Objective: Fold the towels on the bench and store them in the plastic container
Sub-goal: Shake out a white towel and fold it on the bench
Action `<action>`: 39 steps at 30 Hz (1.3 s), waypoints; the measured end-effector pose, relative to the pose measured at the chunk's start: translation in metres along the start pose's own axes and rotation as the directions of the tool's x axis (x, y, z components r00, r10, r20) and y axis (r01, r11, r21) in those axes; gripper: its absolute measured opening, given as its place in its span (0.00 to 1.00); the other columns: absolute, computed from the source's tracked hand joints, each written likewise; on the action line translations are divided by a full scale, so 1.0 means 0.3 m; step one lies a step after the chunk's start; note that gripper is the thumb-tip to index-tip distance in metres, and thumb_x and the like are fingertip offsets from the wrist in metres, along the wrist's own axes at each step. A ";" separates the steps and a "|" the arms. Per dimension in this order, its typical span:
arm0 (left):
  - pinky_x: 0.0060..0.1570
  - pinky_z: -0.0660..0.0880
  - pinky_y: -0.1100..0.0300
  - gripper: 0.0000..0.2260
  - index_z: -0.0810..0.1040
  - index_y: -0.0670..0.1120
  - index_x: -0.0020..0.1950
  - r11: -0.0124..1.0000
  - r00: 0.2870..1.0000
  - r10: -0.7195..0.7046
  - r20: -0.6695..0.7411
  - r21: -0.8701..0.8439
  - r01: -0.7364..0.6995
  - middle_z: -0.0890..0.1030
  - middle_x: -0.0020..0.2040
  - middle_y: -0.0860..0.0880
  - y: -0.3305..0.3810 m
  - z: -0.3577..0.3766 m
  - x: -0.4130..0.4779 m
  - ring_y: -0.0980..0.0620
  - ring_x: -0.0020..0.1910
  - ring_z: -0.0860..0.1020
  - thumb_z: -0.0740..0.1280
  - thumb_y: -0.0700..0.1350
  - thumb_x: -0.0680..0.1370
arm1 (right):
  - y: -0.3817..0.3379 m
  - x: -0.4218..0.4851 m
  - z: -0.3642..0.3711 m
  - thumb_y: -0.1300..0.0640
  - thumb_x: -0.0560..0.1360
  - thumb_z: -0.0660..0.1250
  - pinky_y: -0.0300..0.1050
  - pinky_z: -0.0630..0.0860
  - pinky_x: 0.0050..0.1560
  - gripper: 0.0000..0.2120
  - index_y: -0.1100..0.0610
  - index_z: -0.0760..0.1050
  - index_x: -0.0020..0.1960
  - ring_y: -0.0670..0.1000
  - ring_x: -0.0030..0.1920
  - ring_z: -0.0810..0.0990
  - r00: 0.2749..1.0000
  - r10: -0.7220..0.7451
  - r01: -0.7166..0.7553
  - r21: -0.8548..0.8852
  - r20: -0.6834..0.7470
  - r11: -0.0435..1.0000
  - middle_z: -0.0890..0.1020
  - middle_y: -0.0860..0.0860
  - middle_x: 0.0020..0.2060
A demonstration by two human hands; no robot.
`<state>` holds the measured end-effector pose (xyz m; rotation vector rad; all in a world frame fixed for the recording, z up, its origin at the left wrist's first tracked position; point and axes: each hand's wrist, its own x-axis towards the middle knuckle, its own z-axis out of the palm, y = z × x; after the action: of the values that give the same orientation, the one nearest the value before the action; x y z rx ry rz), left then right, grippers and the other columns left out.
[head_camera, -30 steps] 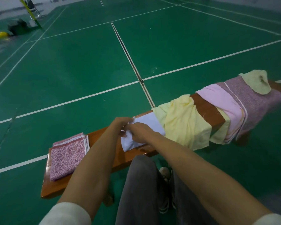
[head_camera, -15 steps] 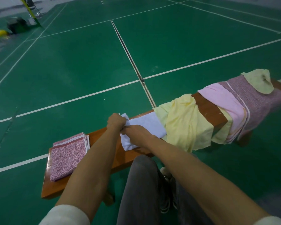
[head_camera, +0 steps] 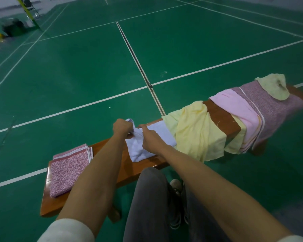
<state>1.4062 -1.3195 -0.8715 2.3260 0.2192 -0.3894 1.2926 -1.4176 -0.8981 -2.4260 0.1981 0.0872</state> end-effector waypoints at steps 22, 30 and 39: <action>0.38 0.79 0.52 0.16 0.68 0.42 0.33 0.979 0.983 0.164 0.077 0.106 -0.172 0.75 0.33 0.42 0.161 0.321 0.001 0.43 0.35 0.78 0.67 0.45 0.79 | 0.310 0.028 -0.114 0.55 0.79 0.65 0.47 0.79 0.49 0.06 0.57 0.72 0.49 0.53 0.43 0.77 0.905 0.425 -0.424 0.040 -0.003 0.905 0.76 0.54 0.42; 0.34 0.82 0.53 0.24 0.79 0.37 0.44 0.998 0.973 0.035 0.227 -0.059 -0.022 0.84 0.37 0.39 0.132 0.341 0.011 0.43 0.34 0.84 0.74 0.59 0.75 | 0.336 0.045 -0.110 0.42 0.76 0.63 0.49 0.79 0.50 0.17 0.54 0.72 0.56 0.54 0.48 0.79 0.892 0.446 -0.450 -0.057 -0.071 0.891 0.78 0.52 0.48; 0.54 0.81 0.49 0.29 0.73 0.39 0.71 0.972 0.945 -0.232 0.231 0.025 0.233 0.78 0.64 0.39 -0.075 0.169 0.088 0.39 0.58 0.80 0.75 0.51 0.74 | 0.274 0.115 -0.059 0.42 0.76 0.69 0.45 0.76 0.48 0.23 0.58 0.75 0.62 0.57 0.55 0.81 0.828 0.555 -0.537 0.177 -0.078 0.825 0.81 0.55 0.58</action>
<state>1.4141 -1.3387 -0.9293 2.2338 0.3808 -0.7736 1.3131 -1.4948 -0.9415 -2.1555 0.9296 0.1688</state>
